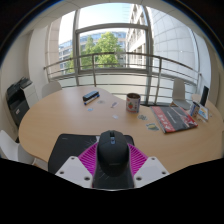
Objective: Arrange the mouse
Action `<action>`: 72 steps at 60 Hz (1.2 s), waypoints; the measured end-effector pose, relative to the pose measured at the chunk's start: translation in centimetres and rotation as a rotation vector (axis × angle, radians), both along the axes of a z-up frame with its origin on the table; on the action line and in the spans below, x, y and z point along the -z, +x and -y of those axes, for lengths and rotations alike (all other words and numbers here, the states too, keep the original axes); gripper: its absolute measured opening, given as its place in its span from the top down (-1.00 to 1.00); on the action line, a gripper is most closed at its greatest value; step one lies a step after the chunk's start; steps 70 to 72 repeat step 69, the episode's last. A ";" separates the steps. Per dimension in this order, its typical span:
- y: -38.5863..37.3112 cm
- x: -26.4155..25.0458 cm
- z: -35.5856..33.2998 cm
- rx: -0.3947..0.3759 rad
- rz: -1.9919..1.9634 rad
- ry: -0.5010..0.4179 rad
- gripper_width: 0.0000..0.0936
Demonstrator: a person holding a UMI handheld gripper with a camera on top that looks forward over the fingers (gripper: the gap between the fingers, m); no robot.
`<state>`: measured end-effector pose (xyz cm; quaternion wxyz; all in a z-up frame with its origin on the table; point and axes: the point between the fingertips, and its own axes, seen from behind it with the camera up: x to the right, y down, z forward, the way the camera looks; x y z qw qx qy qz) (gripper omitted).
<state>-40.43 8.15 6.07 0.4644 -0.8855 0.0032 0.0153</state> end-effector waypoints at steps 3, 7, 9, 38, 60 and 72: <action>-1.0 2.9 0.2 0.001 0.021 -0.055 0.15; -1.7 5.5 0.4 0.007 0.039 -0.092 0.07; -1.7 6.5 0.1 0.011 0.041 -0.100 -0.01; -1.8 -9.5 10.3 0.048 0.124 0.014 -0.80; -2.6 -14.3 21.6 0.034 0.091 0.034 -0.80; -2.4 -13.5 23.7 0.032 0.109 0.013 -0.80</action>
